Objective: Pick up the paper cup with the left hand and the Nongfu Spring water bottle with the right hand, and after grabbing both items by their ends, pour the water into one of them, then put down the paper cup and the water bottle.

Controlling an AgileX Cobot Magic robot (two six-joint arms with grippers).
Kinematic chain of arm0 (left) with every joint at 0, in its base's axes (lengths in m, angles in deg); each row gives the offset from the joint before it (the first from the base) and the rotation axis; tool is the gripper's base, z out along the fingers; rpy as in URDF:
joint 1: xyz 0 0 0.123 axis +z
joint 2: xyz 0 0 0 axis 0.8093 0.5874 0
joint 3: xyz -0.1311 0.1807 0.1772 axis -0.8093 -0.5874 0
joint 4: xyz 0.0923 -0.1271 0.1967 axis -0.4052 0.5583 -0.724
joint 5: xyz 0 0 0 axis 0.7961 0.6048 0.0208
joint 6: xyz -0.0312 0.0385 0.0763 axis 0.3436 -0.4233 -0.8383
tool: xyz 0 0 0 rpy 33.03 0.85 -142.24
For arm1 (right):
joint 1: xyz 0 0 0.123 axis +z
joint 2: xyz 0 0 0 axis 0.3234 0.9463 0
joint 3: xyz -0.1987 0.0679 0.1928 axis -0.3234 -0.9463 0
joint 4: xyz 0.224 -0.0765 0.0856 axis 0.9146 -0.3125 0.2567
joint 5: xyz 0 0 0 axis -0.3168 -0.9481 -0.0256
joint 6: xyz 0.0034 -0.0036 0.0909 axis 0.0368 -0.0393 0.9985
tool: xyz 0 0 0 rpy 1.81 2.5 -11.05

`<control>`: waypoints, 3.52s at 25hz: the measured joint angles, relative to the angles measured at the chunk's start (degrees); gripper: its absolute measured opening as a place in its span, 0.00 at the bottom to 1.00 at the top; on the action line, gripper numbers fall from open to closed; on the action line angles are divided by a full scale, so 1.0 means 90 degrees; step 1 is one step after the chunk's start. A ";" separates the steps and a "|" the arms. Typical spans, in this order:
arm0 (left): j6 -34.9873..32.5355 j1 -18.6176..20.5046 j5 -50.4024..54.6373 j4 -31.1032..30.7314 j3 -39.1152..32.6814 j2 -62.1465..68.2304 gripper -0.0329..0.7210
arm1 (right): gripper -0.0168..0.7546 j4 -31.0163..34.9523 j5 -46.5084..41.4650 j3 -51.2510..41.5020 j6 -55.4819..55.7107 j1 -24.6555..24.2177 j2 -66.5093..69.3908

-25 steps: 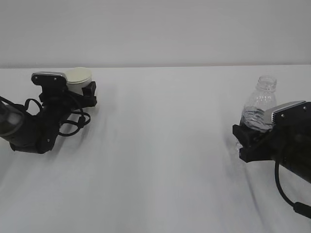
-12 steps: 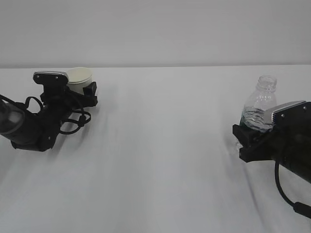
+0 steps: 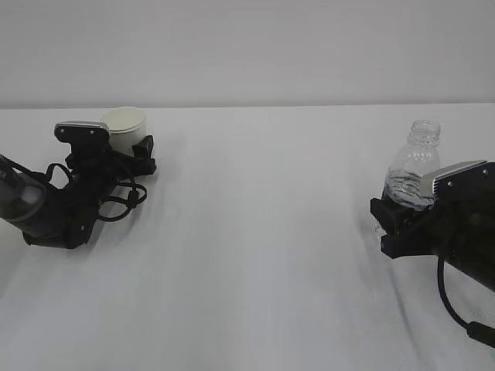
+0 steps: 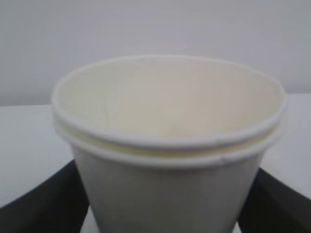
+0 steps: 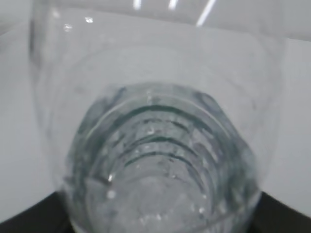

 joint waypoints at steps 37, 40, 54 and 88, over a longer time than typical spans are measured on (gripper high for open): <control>0.0000 0.0000 -0.0084 -0.0264 -0.0185 -0.0159 0.62 | 0.56 0.0011 0.0000 0.0000 0.0000 0.0000 0.0000; 0.0000 0.0000 -0.0084 -0.0154 -0.0670 -0.0456 0.62 | 0.56 0.0024 0.0000 0.0000 0.0000 0.0000 0.0000; 0.0704 0.0000 -0.0072 -0.3532 -0.2913 -0.2310 0.62 | 0.56 0.0052 0.0000 0.0000 0.0000 0.0000 0.0000; 0.1823 -0.2145 -0.0020 -0.5513 -0.1995 -0.2122 0.62 | 0.56 0.0163 -0.0126 -0.0479 -0.0257 0.0000 -0.1127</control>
